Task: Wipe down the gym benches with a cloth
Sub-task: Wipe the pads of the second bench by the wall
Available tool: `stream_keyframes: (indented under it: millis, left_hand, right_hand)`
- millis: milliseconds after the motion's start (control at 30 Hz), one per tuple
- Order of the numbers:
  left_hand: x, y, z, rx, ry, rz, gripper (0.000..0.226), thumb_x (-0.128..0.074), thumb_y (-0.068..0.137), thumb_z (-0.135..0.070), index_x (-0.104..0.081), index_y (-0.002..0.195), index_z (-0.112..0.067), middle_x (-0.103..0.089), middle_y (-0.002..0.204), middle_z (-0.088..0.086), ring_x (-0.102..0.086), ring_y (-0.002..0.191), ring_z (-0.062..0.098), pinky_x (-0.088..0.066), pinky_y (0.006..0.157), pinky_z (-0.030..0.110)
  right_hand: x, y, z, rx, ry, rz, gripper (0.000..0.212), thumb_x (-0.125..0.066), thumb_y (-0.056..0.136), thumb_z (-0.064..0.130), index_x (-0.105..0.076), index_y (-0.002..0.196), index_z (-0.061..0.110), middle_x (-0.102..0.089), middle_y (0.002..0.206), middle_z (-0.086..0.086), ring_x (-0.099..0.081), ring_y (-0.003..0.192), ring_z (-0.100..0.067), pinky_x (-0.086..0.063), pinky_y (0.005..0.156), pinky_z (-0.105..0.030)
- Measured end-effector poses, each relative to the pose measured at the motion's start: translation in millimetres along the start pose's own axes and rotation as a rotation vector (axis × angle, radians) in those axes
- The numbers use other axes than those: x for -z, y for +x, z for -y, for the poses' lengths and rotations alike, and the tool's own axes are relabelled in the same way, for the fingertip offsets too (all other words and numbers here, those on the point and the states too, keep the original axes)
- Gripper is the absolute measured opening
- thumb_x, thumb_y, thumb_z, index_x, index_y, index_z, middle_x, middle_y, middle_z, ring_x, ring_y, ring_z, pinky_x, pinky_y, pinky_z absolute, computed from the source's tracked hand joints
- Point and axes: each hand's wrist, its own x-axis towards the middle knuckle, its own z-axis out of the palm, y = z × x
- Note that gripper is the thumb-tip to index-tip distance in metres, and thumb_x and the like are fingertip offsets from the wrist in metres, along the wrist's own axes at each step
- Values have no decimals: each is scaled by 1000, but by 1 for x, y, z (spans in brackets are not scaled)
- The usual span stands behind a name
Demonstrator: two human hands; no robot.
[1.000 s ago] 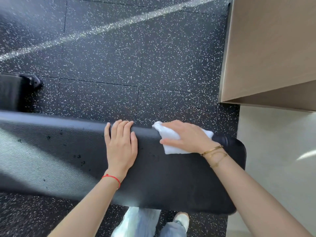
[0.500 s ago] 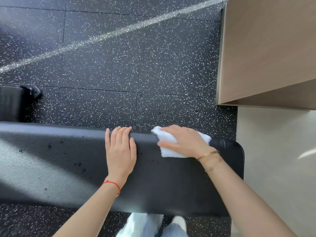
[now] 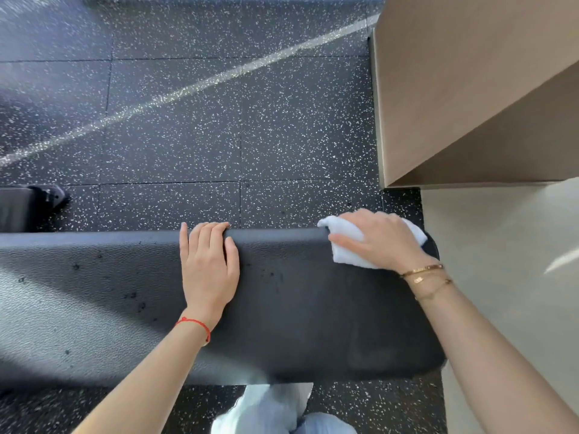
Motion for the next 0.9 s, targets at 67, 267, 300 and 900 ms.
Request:
stream_keyframes:
  millis: [67, 267, 300, 900]
  left_hand:
    - [-2, -2, 0, -36, 6, -25, 35, -38, 100, -20, -62, 121, -6, -64, 120, 10, -54, 121, 30, -15, 124, 47]
    - [-6, -5, 1, -106, -6, -84, 36, -37, 100, -21, -64, 121, -7, -68, 120, 8, -57, 120, 26, -18, 123, 44]
    - [-7, -6, 2, -107, -13, -89, 37, -36, 100, -21, -64, 121, -8, -68, 120, 7, -57, 119, 25, -18, 124, 44]
    - [28, -81, 106, -209, -22, -190, 56, -29, 97, -37, -51, 141, -10, -51, 147, 7, -36, 144, 28, -11, 124, 43]
  right_hand:
    - [-7, -2, 15, 6, -12, -74, 74, -15, 75, 82, -60, 119, 44, -63, 112, 5, -62, 96, -30, -38, 83, -41]
    - [-41, -30, 47, 156, -43, -286, 65, -24, 92, 73, -41, 145, 40, -46, 145, 1, -46, 125, -32, -31, 106, -47]
    - [-48, -41, 49, 191, -46, -294, 65, -21, 93, 72, -30, 151, 42, -33, 155, 1, -32, 139, -32, -23, 114, -48]
    - [-105, -87, 132, 414, -73, -376, 65, -6, 91, 70, -11, 153, 50, -5, 165, 12, 5, 152, -26, 9, 121, -47]
